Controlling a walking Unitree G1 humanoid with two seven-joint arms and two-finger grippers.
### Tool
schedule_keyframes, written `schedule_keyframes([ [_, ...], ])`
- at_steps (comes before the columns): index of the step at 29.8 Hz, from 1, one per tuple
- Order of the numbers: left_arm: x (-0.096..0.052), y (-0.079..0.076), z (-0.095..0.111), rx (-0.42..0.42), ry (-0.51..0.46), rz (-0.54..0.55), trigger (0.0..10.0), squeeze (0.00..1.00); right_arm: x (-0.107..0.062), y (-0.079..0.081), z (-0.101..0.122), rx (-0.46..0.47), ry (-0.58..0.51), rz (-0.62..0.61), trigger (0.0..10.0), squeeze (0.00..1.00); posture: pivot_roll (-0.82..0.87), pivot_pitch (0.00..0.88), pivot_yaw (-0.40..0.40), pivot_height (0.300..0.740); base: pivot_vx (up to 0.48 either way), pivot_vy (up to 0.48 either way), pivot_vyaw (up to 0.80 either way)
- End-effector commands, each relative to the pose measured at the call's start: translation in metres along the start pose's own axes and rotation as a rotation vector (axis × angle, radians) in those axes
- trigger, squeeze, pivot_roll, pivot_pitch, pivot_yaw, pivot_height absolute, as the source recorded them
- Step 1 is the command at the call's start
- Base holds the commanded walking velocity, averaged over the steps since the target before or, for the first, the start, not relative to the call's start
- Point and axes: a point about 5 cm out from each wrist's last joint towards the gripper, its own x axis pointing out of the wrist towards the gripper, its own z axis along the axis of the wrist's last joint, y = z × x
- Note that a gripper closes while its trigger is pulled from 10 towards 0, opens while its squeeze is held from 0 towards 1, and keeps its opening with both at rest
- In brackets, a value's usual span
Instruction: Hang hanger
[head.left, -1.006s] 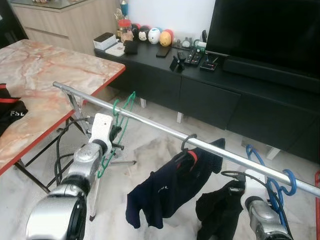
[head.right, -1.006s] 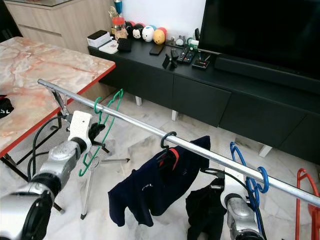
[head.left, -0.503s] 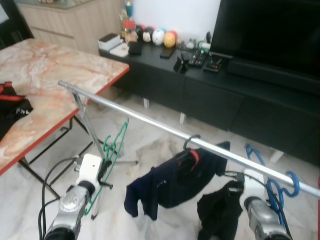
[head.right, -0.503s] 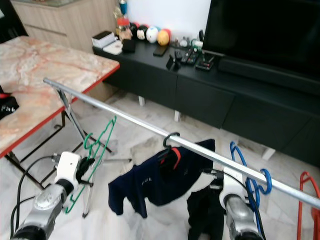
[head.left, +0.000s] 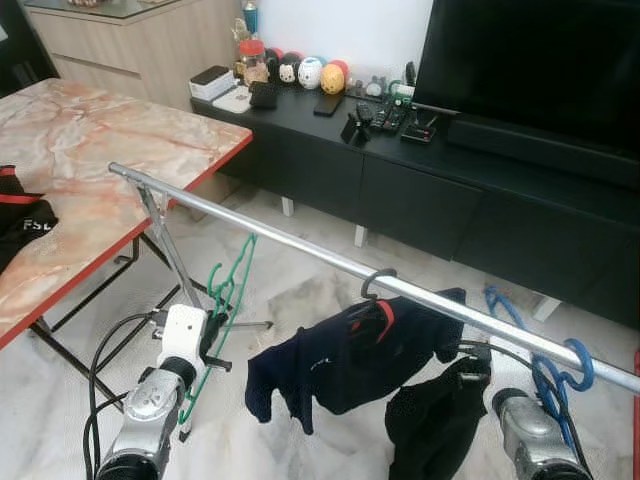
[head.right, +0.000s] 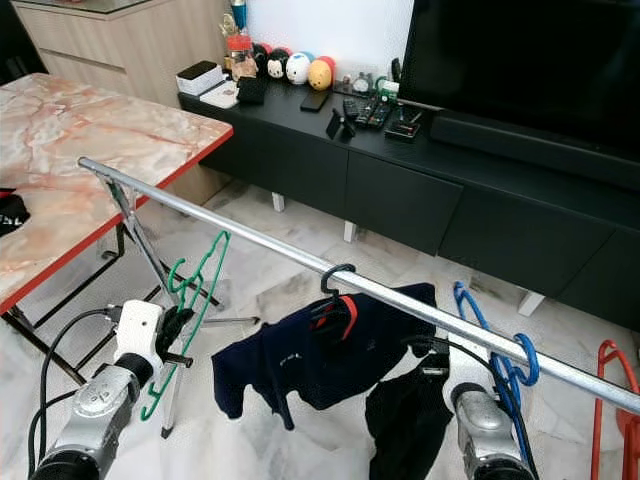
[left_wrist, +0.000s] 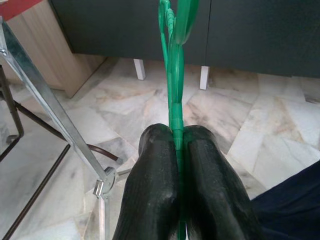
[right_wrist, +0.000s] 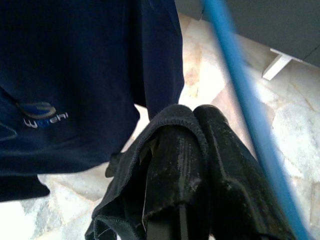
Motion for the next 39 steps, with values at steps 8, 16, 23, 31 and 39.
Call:
schedule_keyframes([
  [8, 0.000, -0.003, 0.005, -0.020, -0.032, 0.020, 10.0, 0.00, 0.002, 0.006, 0.019, -0.068, -0.100, 0.034, 10.0, 0.00, -0.01, 0.000, 0.004, 0.740, -0.157, 0.000, 0.00],
  [16, 0.001, -0.008, 0.005, -0.029, -0.036, 0.019, 10.0, 0.00, 0.001, 0.005, 0.024, -0.087, -0.132, 0.033, 10.0, 0.00, -0.02, 0.000, 0.000, 0.740, -0.318, 0.000, 0.00],
  [23, 0.001, -0.010, 0.005, -0.028, -0.036, 0.021, 10.0, 0.00, 0.001, 0.004, 0.027, -0.080, -0.155, 0.035, 10.0, 0.00, -0.01, 0.000, -0.009, 0.740, -0.324, 0.000, 0.00],
  [31, 0.002, -0.011, 0.006, -0.031, -0.038, 0.020, 10.0, 0.00, 0.001, 0.006, 0.030, -0.085, -0.161, 0.041, 10.0, 0.00, -0.01, 0.000, -0.009, 0.740, -0.328, 0.000, 0.00],
  [39, 0.001, -0.010, 0.004, -0.032, -0.034, 0.032, 10.0, 0.00, 0.000, 0.003, 0.029, -0.073, -0.165, 0.033, 10.0, 0.00, -0.02, 0.000, -0.009, 0.740, -0.344, 0.000, 0.00],
])
